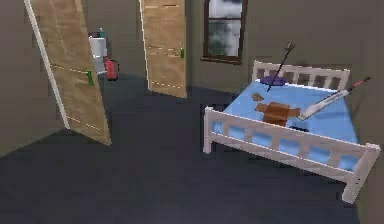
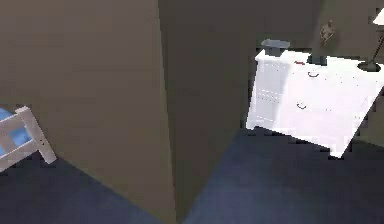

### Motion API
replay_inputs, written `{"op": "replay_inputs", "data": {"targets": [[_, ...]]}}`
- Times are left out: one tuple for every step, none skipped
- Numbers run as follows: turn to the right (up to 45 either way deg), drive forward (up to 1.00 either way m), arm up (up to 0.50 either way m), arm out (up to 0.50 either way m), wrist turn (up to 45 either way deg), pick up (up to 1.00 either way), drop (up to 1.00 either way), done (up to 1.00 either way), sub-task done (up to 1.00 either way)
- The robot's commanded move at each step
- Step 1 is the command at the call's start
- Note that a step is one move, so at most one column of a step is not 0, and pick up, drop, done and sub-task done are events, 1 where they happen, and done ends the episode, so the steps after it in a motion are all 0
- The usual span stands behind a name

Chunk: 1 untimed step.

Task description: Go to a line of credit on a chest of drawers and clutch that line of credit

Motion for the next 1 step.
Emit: {"op": "replay_inputs", "data": {"targets": [[45.0,0.0,0.0,0.0,0.0,0.0,0.0,0.0,0.0]]}}
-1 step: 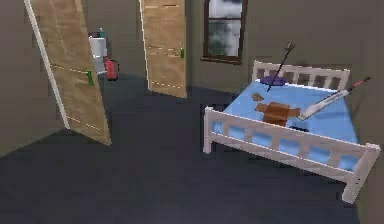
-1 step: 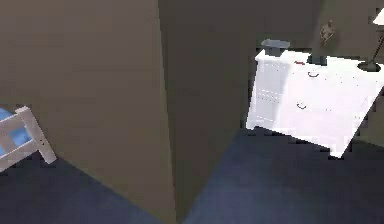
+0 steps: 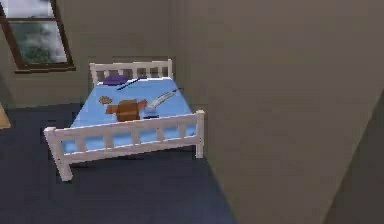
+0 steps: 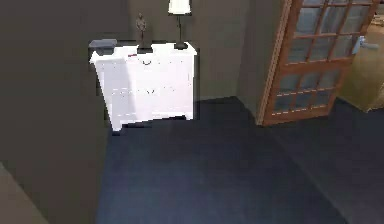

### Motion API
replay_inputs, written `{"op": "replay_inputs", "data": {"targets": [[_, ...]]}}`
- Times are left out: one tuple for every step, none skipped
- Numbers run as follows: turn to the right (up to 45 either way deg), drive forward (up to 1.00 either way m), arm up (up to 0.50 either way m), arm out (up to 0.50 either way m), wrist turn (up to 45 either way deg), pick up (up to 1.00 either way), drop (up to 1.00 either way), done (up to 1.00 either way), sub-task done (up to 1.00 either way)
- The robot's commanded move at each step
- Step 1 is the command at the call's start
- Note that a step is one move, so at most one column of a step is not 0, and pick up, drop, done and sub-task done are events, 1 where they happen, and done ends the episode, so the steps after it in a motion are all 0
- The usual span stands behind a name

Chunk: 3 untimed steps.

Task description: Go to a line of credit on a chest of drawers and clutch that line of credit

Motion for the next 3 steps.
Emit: {"op": "replay_inputs", "data": {"targets": [[45.0,0.0,0.0,0.0,0.0,0.0,0.0,0.0,0.0],[45.0,0.0,0.0,0.0,0.0,0.0,0.0,0.0,0.0],[3.0,0.0,0.0,0.0,0.0,0.0,0.0,0.0,0.0]]}}
